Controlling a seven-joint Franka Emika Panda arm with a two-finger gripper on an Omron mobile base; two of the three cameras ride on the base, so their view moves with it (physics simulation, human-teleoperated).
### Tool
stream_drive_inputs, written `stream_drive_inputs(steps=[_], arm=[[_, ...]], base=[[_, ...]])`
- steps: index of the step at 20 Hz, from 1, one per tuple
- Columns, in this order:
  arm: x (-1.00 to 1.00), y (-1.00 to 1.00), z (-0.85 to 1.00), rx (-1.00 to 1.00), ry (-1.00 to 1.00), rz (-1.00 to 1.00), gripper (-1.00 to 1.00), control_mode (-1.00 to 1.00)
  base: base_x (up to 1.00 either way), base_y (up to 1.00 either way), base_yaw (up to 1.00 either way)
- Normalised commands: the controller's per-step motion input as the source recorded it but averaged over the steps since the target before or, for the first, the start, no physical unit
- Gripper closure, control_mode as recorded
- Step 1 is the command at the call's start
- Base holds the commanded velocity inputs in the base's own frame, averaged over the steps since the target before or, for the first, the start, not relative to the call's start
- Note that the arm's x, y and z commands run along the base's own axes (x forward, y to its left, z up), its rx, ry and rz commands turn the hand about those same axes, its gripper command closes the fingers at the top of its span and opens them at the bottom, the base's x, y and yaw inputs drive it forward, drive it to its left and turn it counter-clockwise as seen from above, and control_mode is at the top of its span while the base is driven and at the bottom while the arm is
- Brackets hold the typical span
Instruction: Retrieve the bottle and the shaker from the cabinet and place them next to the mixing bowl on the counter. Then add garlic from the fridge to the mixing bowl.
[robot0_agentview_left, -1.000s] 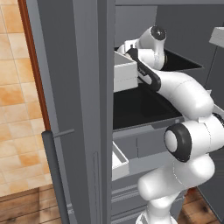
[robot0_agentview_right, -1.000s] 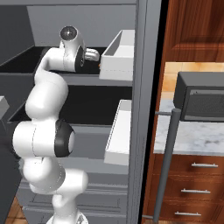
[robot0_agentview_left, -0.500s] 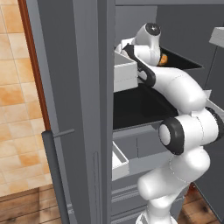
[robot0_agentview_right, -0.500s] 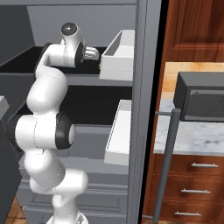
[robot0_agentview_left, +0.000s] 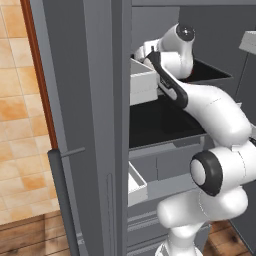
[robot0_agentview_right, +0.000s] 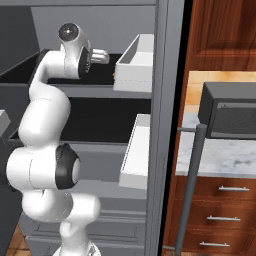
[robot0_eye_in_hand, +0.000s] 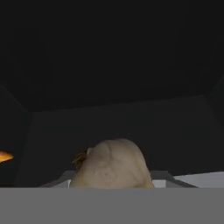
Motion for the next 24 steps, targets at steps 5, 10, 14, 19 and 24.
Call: stream_drive_inputs(steps=[5,10,14,19,24], arm=[[-1.00,0.06,0.09,-0.02,-0.22,0.00,1.00,-1.00],[-1.00,0.00,0.29,0.00,-0.03,0.00,1.00,-1.00],[-1.00,-0.01,0.42,0.00,0.00,0.00,1.00,-1.00],[-1.00,-0.11,0.13,0.00,0.00,0.00,1.00,-1.00],[-1.00,-0.07,-0.05,0.00,0.02,0.00,1.00,-1.00]], base=[[0.00,0.00,0.00],[0.00,0.00,0.00],[0.00,0.00,0.00],[0.00,0.00,0.00],[0.00,0.00,0.00]])
